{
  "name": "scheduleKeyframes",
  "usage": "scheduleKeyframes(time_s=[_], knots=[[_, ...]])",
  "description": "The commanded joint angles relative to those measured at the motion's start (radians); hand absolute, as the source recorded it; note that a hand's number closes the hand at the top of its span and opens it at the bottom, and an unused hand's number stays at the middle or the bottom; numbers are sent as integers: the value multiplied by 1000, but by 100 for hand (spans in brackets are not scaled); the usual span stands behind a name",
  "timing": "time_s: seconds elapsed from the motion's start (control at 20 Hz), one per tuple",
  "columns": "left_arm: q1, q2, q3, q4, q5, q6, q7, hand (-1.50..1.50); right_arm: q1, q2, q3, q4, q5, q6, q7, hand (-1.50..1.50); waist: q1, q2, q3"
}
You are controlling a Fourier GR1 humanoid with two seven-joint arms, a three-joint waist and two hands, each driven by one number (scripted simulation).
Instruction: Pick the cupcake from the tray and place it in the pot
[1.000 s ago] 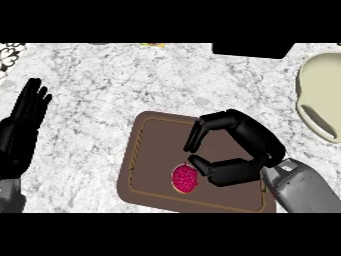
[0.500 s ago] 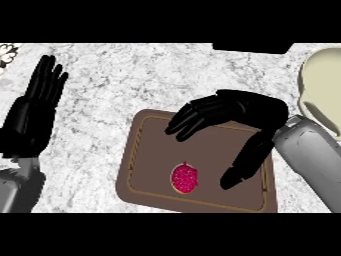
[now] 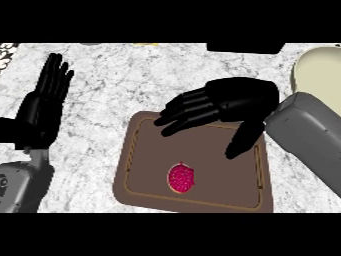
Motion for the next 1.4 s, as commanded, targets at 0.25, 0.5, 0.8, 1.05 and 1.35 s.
scheduleKeyframes(time_s=[0.25, 0.5, 0.8, 1.05, 1.35], knots=[[-27, 9, 39, 35, -2, -5, 1, 0, -84, 52, 189, 160, 209, -12, -218, -150, -40, -19, -1], [14, -35, 13, 45, -26, 4, -23, 0, -81, 100, 229, 239, 270, -51, -191, -150, -52, -23, -1], [2, -4, 35, -33, -19, 1, 57, 0, -54, 201, 296, 284, 332, -81, -152, -150, -50, -26, -1], [-6, 2, 84, 79, -1, -55, -26, 0, -10, 167, 284, 294, 358, -118, -260, -150, -59, -24, -1], [64, 0, 94, 4, 2, -74, -29, 0, 40, 192, 255, 214, 381, -132, -213, -150, -58, -29, -1]])
